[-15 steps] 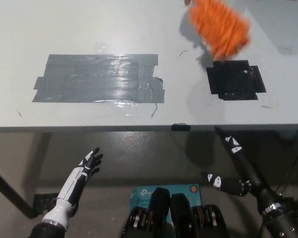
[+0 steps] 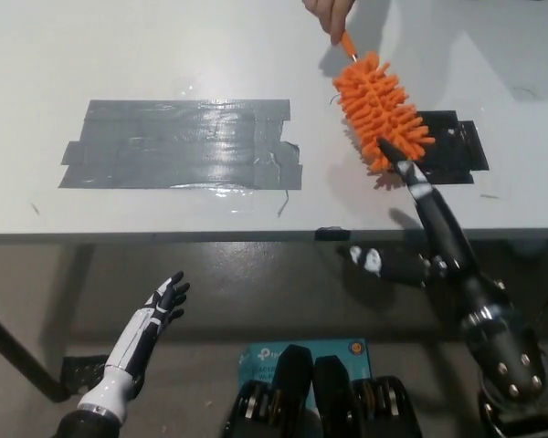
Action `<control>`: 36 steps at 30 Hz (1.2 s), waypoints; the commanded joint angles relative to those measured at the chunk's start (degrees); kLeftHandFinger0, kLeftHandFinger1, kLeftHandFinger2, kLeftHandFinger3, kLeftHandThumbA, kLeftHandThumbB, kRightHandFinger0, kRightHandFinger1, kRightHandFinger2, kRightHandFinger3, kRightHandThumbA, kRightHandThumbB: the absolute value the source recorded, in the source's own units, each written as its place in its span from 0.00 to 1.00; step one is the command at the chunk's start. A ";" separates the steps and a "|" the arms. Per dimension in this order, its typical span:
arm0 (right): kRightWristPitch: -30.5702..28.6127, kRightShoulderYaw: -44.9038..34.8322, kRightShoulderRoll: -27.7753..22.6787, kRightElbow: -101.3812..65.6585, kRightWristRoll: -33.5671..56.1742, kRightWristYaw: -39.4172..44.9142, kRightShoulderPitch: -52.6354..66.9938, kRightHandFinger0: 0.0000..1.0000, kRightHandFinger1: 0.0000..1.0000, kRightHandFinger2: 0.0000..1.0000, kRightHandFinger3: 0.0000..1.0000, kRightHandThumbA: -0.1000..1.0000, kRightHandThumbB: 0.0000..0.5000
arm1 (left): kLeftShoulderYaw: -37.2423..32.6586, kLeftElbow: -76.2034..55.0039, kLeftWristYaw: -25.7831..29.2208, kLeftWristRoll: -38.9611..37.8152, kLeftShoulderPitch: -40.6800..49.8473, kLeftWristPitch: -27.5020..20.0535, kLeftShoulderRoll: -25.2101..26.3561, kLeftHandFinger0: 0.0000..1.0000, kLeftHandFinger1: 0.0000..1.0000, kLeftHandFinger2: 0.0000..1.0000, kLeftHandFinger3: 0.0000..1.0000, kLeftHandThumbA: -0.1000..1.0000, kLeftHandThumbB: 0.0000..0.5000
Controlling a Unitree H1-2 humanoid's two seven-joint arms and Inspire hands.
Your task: A person hands an oraange duster to the robot and the robot grabs it with its right hand and places it on the black marked spot infron tof it on the desk
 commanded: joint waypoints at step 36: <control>5.34 -1.52 0.50 60.26 -8.97 -9.25 -42.88 1.00 1.00 1.00 1.00 0.99 0.80 | -0.52 -1.20 -0.78 0.65 -1.56 -1.86 0.15 1.00 1.00 1.00 1.00 1.00 0.26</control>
